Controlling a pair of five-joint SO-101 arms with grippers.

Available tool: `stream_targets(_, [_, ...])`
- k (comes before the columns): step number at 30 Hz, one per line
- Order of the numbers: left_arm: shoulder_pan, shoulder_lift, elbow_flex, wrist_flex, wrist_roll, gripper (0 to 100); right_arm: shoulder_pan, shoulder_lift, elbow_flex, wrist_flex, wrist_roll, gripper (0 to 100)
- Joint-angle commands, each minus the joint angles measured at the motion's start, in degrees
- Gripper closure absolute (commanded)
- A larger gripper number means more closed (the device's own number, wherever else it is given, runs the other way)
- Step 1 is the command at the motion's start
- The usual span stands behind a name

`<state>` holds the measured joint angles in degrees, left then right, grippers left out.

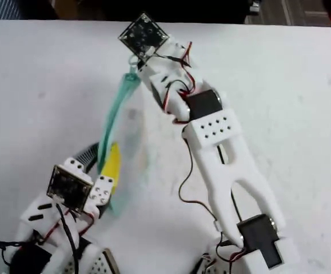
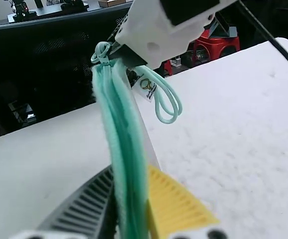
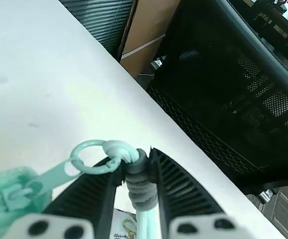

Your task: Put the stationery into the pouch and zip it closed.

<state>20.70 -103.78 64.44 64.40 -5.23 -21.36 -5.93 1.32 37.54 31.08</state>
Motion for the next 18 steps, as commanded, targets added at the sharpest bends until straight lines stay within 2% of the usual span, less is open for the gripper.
stream_targets(1, [0.2,-0.7,-3.4,1.3,-0.6,98,5.8,0.6,-4.5,5.0,0.2,95.6])
stream_targets(5, [0.0,-0.7,-3.3,1.1,-0.6,98,5.5,-1.5,-6.2,13.8,0.1,71.6])
stream_targets(7, [0.0,-0.7,-3.2,1.1,-0.6,98,6.6,-3.2,-6.2,16.1,0.3,62.8])
stream_targets(9, [0.0,-0.7,-3.2,1.1,-0.6,98,8.9,-5.0,-6.2,17.5,0.5,62.5])
stream_targets(13, [0.1,-0.7,-3.2,1.1,-0.6,98,13.9,-7.7,-6.3,17.8,0.2,69.1])
stream_targets(18, [0.1,-0.7,-3.2,1.2,-0.6,98,15.4,-13.3,-6.3,23.5,-2.3,74.8])
